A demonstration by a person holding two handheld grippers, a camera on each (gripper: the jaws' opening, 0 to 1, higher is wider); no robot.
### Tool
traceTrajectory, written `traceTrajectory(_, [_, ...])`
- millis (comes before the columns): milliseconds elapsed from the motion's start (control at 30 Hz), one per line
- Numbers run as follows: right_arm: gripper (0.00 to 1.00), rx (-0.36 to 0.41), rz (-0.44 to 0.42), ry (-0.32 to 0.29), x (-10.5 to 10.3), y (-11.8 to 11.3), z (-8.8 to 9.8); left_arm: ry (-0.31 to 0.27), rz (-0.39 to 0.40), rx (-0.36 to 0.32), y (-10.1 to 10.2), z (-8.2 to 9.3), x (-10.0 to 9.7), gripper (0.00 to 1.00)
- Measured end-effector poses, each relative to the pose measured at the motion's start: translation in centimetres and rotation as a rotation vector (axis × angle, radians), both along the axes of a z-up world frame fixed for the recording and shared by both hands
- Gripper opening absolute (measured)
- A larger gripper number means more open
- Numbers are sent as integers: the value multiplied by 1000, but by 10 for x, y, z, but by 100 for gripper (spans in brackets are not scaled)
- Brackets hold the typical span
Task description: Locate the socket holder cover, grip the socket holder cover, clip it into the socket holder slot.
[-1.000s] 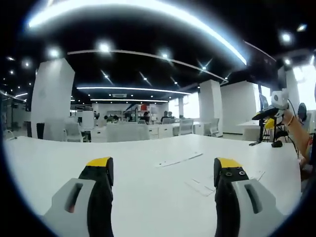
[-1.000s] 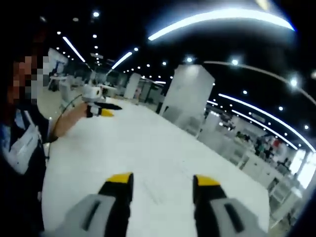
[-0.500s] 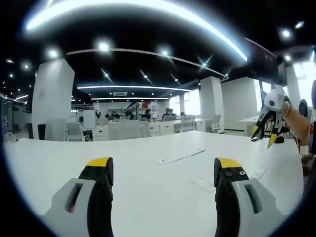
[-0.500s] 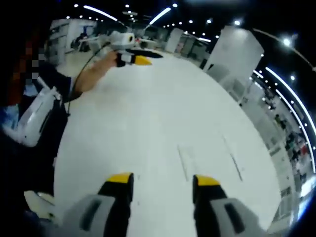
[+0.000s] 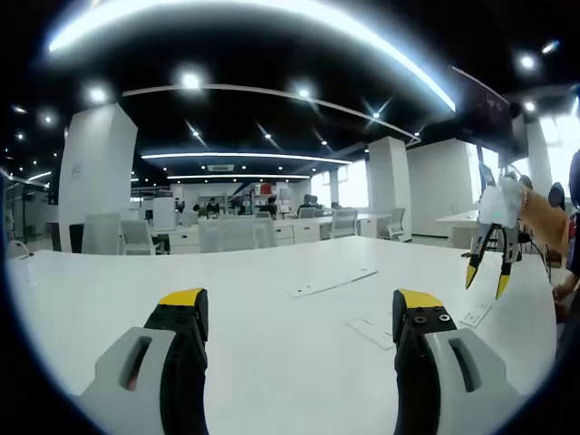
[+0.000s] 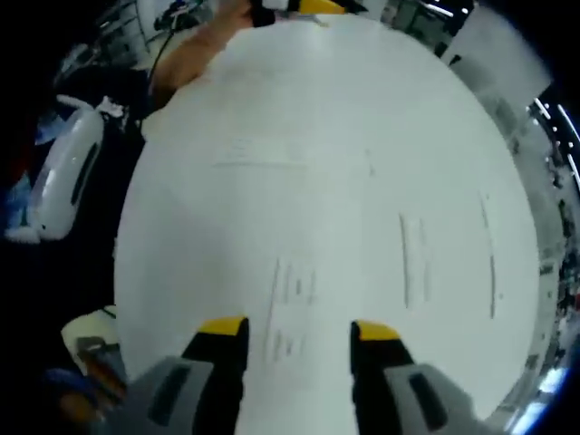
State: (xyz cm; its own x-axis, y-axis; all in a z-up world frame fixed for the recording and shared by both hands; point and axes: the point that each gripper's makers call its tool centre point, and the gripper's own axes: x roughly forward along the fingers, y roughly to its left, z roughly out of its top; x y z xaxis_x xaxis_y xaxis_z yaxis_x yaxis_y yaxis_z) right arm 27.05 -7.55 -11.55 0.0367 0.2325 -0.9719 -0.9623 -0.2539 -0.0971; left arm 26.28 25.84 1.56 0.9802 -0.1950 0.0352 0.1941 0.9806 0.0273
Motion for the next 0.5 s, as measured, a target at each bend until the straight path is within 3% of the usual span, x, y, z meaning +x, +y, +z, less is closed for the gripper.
traceTrajectory(167, [43,-107,-29,16,6,-5,-20,6,2,-8,2,-1,1,83])
traceTrajectory(500, [39,-166,-42,43,3,-9,-33,3,6,-18,3,-1,-1,83])
